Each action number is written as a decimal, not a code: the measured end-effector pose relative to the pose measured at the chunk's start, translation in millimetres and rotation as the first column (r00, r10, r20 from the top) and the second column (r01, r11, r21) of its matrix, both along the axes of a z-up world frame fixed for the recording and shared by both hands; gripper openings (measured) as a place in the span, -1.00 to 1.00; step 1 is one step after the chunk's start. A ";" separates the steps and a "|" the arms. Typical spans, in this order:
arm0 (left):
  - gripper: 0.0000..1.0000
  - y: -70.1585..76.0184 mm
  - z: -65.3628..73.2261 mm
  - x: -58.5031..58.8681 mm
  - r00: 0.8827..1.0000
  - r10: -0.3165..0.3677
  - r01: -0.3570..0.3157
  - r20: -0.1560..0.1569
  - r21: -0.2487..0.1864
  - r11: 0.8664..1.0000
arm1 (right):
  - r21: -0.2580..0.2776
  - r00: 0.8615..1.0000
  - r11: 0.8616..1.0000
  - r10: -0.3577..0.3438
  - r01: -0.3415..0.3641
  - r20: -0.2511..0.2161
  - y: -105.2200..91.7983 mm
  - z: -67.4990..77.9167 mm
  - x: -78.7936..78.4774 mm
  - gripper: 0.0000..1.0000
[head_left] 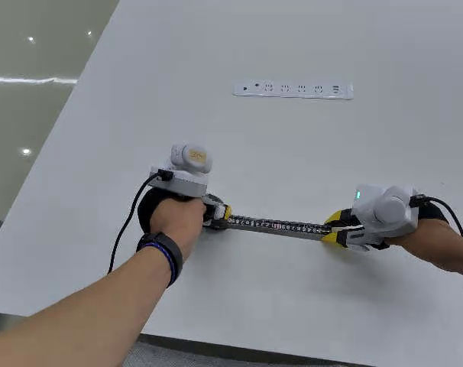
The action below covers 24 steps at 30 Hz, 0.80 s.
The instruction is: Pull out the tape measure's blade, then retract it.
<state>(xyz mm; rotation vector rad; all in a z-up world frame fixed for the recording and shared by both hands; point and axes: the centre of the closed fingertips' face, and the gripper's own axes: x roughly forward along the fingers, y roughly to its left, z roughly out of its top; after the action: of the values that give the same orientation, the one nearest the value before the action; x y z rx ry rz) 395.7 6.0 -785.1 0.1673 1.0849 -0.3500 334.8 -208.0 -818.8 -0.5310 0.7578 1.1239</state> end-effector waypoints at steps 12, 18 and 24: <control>0.15 0.1 -1.0 -0.5 1.000 0.000 0.000 0.000 0.006 1.000 | 0.013 1.000 1.000 0.011 -0.011 0.002 13.8 1.3 2.1 -0.71; 0.15 -0.2 -1.0 -0.9 1.000 -0.001 0.001 0.001 0.009 1.000 | 0.019 1.000 1.000 0.014 -0.014 0.004 16.8 1.2 3.2 -0.71; 0.15 -0.4 -0.8 -1.1 1.000 -0.003 0.003 0.003 0.015 1.000 | 0.023 1.000 1.000 0.017 -0.017 0.001 21.4 1.4 2.8 -0.71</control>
<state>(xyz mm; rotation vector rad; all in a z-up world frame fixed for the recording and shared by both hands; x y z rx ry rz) 394.6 5.6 -786.0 0.1823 1.0844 -0.3444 337.6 -186.6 -817.4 -0.5195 0.7397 1.1465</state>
